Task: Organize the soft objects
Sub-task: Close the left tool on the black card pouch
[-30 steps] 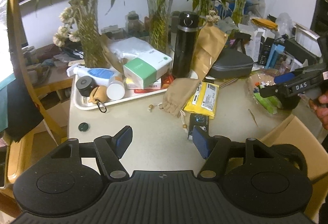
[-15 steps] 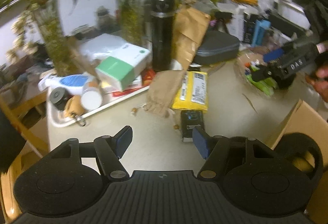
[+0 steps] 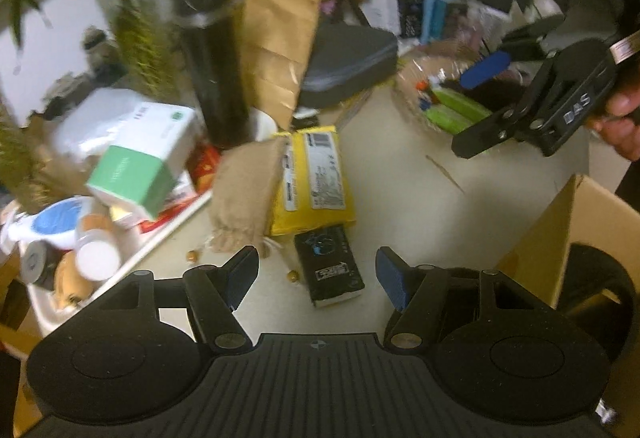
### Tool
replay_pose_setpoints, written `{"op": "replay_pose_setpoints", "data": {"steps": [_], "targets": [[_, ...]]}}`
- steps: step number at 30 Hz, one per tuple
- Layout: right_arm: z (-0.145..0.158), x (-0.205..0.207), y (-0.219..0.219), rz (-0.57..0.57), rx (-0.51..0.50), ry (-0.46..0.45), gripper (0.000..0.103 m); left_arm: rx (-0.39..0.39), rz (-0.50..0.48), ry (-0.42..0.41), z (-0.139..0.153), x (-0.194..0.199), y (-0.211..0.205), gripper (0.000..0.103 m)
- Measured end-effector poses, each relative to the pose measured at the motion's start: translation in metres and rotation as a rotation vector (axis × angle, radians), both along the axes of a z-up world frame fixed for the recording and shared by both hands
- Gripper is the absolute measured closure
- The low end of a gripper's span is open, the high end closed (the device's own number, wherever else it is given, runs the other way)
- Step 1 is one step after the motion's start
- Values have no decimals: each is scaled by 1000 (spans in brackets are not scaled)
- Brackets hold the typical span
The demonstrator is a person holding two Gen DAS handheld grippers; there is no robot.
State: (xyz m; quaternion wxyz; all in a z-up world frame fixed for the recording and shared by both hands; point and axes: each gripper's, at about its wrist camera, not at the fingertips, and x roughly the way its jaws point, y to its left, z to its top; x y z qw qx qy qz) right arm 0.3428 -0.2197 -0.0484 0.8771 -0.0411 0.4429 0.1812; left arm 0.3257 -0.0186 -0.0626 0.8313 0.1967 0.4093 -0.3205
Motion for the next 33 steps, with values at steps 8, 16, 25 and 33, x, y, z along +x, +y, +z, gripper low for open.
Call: {"op": "replay_pose_setpoints", "data": {"steps": [8, 16, 25, 33], "targets": [[-3, 1, 4, 9, -17, 9, 0, 94, -59, 118, -38, 27, -21, 39], [0, -1, 7, 21, -10, -4, 0, 122, -60, 188, -58, 48, -37, 39], [1, 1, -1, -17, -2, -7, 0, 170, -53, 216, -86, 53, -53, 39], [1, 0, 2, -6, -16, -12, 0, 196, -32, 195, -94, 50, -54, 50]]}}
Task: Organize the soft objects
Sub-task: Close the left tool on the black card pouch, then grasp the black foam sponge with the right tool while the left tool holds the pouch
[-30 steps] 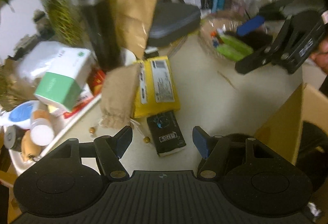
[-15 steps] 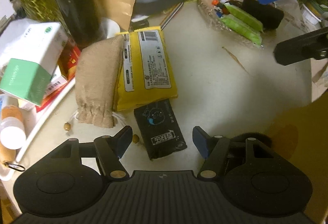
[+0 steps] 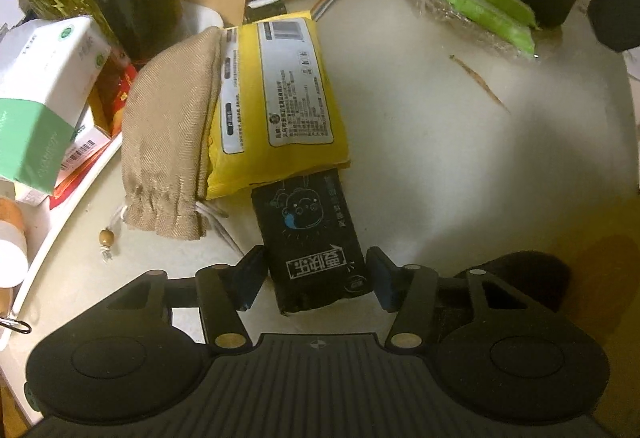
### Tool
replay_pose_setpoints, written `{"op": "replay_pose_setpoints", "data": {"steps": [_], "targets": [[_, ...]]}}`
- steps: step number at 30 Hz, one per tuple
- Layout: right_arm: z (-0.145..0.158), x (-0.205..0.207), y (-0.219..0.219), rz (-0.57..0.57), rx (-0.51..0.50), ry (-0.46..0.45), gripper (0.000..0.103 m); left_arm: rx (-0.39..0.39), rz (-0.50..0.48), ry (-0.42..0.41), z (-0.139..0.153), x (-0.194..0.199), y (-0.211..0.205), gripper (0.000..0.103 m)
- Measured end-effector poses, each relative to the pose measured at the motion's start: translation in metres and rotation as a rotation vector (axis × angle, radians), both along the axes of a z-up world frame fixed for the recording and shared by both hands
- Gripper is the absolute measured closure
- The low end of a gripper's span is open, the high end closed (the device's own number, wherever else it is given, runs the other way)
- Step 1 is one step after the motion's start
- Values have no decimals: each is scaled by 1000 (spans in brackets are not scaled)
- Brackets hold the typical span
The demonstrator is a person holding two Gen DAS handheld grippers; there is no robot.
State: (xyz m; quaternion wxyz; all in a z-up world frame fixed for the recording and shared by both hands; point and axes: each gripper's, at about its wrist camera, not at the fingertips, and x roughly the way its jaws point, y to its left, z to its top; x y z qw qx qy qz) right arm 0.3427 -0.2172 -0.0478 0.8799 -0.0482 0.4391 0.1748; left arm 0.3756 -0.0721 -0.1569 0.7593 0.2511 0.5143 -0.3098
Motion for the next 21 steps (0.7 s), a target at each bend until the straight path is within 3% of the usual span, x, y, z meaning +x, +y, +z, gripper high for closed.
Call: {"op": "replay_pose_setpoints", "data": {"steps": [14, 21], "targets": [[-3, 2, 1, 2, 1, 14, 0, -47, 128, -28, 26, -11, 24, 51], [-5, 2, 3, 17, 2, 16, 0, -43, 168, -38, 25, -16, 34, 51]]}}
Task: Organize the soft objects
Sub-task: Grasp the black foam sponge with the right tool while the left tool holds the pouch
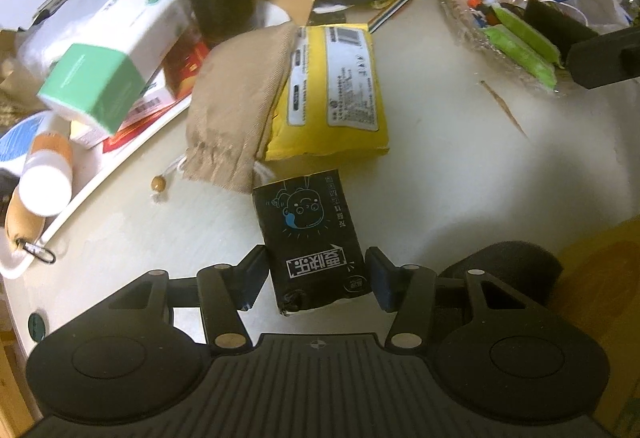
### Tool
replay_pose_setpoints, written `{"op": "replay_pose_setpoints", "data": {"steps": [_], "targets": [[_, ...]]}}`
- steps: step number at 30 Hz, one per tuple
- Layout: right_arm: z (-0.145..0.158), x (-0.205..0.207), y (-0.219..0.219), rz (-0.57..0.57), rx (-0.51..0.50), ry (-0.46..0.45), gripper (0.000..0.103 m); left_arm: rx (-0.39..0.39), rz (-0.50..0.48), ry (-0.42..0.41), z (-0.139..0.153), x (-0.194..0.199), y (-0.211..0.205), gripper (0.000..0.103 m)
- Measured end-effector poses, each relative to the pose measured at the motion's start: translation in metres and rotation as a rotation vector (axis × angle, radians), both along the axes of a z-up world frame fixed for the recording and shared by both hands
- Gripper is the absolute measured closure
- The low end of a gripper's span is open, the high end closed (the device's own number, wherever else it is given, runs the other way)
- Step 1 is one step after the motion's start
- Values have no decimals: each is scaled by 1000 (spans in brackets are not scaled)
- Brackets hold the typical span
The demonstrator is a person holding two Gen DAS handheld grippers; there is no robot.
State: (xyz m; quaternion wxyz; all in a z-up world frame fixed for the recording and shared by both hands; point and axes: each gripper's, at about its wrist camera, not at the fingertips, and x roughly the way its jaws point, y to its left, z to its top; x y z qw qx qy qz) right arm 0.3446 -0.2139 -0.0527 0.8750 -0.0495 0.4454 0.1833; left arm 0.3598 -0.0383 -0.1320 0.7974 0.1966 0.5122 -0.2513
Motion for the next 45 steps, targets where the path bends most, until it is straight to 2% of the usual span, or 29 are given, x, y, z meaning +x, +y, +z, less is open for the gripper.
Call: {"op": "replay_pose_setpoints", "data": {"steps": [10, 15, 24, 28, 32, 38, 43, 45], "targets": [[-2, 2, 2, 8, -5, 7, 0, 56, 26, -26, -7, -12, 16, 51], [-4, 3, 5, 21, 13, 22, 0, 42, 65, -50, -3, -14, 26, 51], [-23, 16, 20, 134, 64, 142, 1, -54, 223, -185, 39, -11, 69, 51], [-32, 21, 26, 198, 91, 194, 6, -97, 269, -246, 67, -21, 85, 51], [-40, 25, 34, 303, 134, 239, 6, -147, 303, -293, 90, -38, 94, 51], [-61, 35, 41, 372, 149, 322, 6, -200, 330, -301, 99, -57, 102, 51], [-81, 46, 39, 422, 192, 401, 11, -227, 328, -310, 105, -71, 104, 51], [-89, 48, 41, 457, 203, 435, 17, -246, 319, -316, 108, -75, 103, 51]]}}
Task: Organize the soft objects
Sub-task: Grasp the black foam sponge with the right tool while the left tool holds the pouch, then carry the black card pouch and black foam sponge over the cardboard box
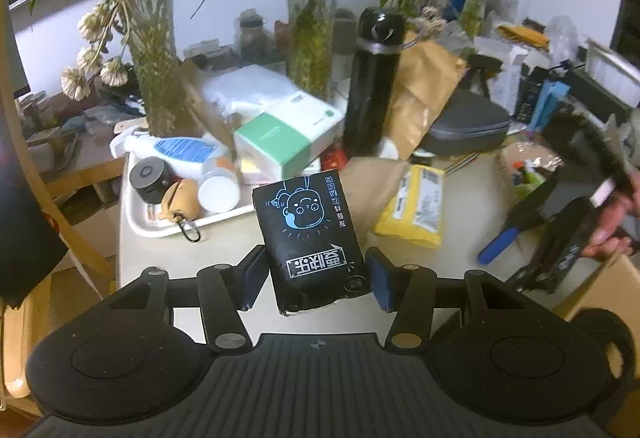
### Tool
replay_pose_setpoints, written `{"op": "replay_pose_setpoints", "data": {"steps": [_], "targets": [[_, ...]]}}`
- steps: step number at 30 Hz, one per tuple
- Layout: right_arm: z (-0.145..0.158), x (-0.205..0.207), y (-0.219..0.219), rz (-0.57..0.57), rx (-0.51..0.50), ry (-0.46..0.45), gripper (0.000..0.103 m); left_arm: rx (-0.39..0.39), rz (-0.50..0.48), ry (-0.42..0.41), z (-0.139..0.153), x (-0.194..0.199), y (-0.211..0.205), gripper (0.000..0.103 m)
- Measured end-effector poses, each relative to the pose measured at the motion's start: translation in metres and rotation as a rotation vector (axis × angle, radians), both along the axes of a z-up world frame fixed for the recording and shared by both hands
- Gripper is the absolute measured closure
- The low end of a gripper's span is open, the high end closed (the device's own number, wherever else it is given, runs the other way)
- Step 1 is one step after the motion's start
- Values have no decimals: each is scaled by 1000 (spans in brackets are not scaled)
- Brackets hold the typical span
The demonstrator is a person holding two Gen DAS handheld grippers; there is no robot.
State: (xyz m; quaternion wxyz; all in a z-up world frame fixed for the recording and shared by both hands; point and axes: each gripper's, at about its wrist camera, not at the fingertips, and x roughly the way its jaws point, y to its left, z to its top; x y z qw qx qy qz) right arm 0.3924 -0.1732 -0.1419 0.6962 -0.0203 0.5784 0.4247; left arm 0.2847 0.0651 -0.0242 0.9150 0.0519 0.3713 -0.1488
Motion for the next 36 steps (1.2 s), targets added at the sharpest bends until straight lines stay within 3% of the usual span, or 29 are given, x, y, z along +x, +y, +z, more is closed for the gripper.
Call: {"op": "replay_pose_setpoints", "data": {"steps": [7, 9, 12, 18, 28, 36], "targets": [[-27, 4, 8, 62, 4, 114, 42, -8, -24, -6, 2, -4, -5, 51], [-28, 4, 8, 77, 36, 141, 64, -6, -18, 0, 0, -4, -4, 51], [-22, 0, 11, 111, 49, 110, 72, -5, -11, 7, -1, -4, -3, 51], [-6, -6, 17, 127, 36, -15, 75, -7, -7, 14, -2, -3, -2, 51], [38, 6, 2, -47, 33, -224, 76, -39, -26, 37, -1, -4, -4, 51], [81, -3, -7, -184, -60, -475, 76, -47, 1, 35, 9, -11, -8, 51]]}}
